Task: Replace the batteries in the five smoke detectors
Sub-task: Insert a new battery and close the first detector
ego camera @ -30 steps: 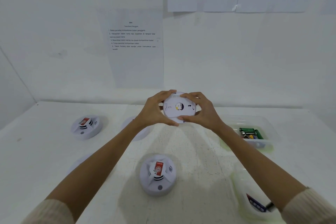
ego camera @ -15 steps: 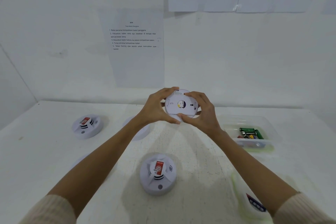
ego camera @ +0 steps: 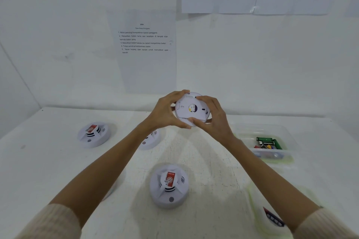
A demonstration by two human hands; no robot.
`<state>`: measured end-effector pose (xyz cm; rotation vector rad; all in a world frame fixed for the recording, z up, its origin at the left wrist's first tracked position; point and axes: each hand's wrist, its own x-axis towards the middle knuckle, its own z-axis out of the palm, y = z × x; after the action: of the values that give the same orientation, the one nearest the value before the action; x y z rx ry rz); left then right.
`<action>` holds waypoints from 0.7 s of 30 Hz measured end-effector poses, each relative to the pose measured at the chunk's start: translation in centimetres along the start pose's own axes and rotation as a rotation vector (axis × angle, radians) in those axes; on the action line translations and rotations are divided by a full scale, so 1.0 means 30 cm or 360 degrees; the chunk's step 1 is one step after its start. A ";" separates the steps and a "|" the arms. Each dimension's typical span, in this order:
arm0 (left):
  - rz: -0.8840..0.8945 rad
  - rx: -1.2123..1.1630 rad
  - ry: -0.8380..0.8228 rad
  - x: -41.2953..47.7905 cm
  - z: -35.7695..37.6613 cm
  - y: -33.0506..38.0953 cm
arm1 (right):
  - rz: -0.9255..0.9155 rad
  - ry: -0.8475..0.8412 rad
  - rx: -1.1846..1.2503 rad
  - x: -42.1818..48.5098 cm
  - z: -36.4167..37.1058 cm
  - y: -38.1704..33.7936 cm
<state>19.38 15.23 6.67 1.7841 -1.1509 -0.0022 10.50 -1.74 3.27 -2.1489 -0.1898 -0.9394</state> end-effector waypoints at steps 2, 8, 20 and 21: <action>-0.0013 0.0010 0.0006 0.009 -0.007 -0.004 | -0.0053 -0.0154 -0.0036 -0.005 -0.022 0.005; -0.0181 -0.0112 -0.0046 0.026 -0.037 -0.021 | -0.0391 -0.0309 -0.0456 -0.019 -0.085 0.050; -0.0755 -0.0516 -0.0171 0.050 -0.041 0.020 | 0.0524 -0.0241 0.0229 0.055 -0.034 -0.048; -0.0765 -0.0515 -0.0170 0.052 -0.042 0.022 | 0.0662 -0.0267 0.0356 0.061 -0.035 -0.049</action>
<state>20.38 14.98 8.52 1.7366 -0.7189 -0.5438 10.62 -1.73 5.86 -1.9540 0.0686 -0.4760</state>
